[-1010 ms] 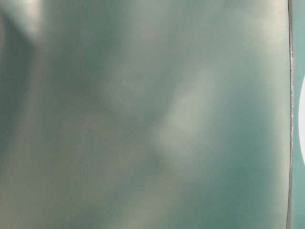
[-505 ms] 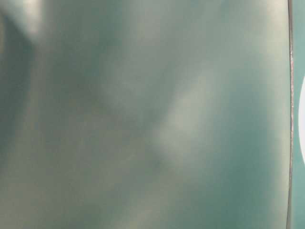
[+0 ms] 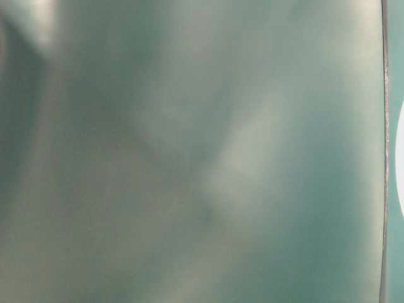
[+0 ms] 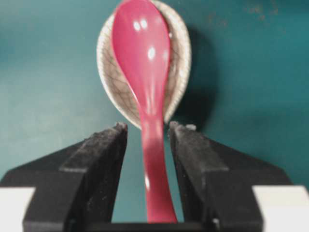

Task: Scoop the yellow hexagonal prism block from the bowl with a spoon using the right arm.
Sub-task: 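Lay the red spoon back on the spoon rest and open the right gripper, then move the right gripper to the white bowl's rim and grip it, then drag the white bowl rightward, uncovering the yellow block on the table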

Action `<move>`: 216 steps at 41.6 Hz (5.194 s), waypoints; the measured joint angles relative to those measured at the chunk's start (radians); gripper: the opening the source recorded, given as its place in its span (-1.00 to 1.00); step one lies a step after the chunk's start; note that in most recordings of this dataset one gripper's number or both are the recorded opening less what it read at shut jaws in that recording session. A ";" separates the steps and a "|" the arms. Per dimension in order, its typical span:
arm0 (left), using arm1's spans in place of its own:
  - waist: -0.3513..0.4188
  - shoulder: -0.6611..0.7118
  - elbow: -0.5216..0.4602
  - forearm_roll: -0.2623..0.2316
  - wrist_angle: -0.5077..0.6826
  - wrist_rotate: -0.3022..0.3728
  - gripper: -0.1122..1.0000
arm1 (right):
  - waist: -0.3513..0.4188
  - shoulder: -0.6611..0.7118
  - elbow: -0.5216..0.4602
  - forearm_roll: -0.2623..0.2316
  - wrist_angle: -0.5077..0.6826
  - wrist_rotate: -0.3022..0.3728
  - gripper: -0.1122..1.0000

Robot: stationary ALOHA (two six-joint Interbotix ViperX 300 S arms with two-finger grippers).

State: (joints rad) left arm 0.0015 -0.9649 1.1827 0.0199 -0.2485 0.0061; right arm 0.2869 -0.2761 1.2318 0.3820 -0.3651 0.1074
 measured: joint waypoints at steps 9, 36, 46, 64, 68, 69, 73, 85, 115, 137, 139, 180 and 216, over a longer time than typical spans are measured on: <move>0.000 0.000 0.000 0.000 -0.002 0.000 -0.80 | -0.029 -0.069 -0.025 -0.003 0.005 -0.040 0.02; 0.000 0.000 0.000 0.000 -0.002 0.000 -0.80 | -0.265 -0.115 -0.204 0.002 0.218 -0.170 0.02; 0.000 0.000 0.000 0.000 0.000 0.000 -0.80 | -0.334 -0.092 -0.267 0.005 0.298 -0.126 0.02; 0.000 0.000 0.000 -0.002 -0.002 0.000 -0.80 | -0.453 0.086 -0.460 0.005 0.499 0.051 0.02; 0.000 0.000 0.000 0.000 0.000 0.000 -0.80 | -0.472 0.124 -0.502 0.005 0.560 0.067 0.02; 0.000 0.002 0.000 0.000 0.000 0.000 -0.80 | -0.477 0.130 -0.512 0.005 0.574 0.071 0.02; 0.000 0.000 0.000 0.000 -0.002 0.000 -0.80 | -0.483 0.161 -0.548 0.005 0.621 0.089 0.02; 0.000 0.002 0.000 0.000 0.000 0.000 -0.80 | -0.497 0.206 -0.607 -0.002 0.719 0.140 0.02; 0.000 0.000 0.000 0.000 0.000 0.000 -0.80 | -0.503 0.278 -0.623 -0.095 0.790 0.290 0.02; 0.000 0.002 0.000 0.000 0.002 0.002 -0.80 | -0.505 0.293 -0.626 -0.104 0.795 0.291 -0.56; 0.000 0.002 0.000 0.000 0.003 0.002 -0.80 | -0.505 0.293 -0.626 -0.107 0.793 0.291 -0.65; 0.000 0.000 0.000 0.000 0.011 0.002 -0.80 | -0.571 0.135 -0.554 -0.115 0.833 0.295 -0.68; 0.000 0.002 0.000 0.000 0.011 0.002 -0.80 | -0.612 -0.081 -0.353 -0.120 0.834 0.373 -0.68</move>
State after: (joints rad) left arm 0.0015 -0.9633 1.1827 0.0199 -0.2378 0.0077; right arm -0.3252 -0.3574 0.8790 0.2623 0.4694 0.4801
